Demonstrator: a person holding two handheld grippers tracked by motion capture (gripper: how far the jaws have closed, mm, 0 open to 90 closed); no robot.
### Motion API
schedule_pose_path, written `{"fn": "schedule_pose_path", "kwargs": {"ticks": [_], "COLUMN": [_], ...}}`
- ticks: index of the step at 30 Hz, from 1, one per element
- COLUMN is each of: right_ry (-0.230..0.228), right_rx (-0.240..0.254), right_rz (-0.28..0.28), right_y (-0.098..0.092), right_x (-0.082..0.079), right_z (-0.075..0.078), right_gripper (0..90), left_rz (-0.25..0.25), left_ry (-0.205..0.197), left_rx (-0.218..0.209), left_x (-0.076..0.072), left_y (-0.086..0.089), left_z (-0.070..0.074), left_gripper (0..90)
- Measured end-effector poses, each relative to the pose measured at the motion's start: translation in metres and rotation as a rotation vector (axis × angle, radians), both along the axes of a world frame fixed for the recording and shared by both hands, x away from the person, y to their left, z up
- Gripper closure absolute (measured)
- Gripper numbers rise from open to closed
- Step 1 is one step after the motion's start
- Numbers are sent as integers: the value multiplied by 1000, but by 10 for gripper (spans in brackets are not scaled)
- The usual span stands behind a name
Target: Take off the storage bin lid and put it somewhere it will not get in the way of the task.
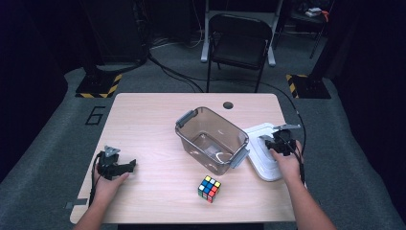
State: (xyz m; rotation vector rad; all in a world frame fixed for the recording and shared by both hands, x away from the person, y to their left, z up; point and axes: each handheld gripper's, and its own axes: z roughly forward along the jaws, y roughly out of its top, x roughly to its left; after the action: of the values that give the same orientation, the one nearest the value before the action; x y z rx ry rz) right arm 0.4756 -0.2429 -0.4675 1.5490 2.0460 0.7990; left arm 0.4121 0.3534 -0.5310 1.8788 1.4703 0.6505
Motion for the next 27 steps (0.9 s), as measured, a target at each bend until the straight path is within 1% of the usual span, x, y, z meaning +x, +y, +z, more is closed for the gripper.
{"fn": "schedule_pose_path", "kwargs": {"ticks": [3,6,12,13,16,17,20,21,24,25,26,27], "right_ry": [7,3,17,13,3,-7,-3,-17,-15,-13,-19,-18], "right_rx": [-3,1,1,3,4,11,14,6,9,10,7,11], "right_rz": [-1,-1,-15,-6,-13,-7,-6,-3,-3,-12,-6,-4], "right_y": [1,0,-1,-2,-2,-3,-2,-1,0,0,0,0], "right_x": [0,0,-1,-1,-1,-1,-2,-3,-4,-5,-6,-7], "right_z": [-1,-4,-10,-11,-11,-9,-7,-5,-3,-2,-2,0], "right_gripper": [663,663,660,655,645,628,614,601,586,578,571,548], "left_rz": [0,0,0,0,0,0,0,0,0,0,0,0], "left_ry": [0,0,0,0,0,0,0,0,0,0,0,0], "left_rx": [0,0,0,0,0,0,0,-1,1,0,0,0], "left_x": [0,0,0,0,0,0,0,0,0,0,0,0], "left_y": [0,0,0,0,0,0,0,0,0,0,0,0], "left_z": [0,0,0,0,0,0,0,0,0,0,0,0], "left_gripper": [141,140,140,140,140,140,140,140,140,140,141,141]}}
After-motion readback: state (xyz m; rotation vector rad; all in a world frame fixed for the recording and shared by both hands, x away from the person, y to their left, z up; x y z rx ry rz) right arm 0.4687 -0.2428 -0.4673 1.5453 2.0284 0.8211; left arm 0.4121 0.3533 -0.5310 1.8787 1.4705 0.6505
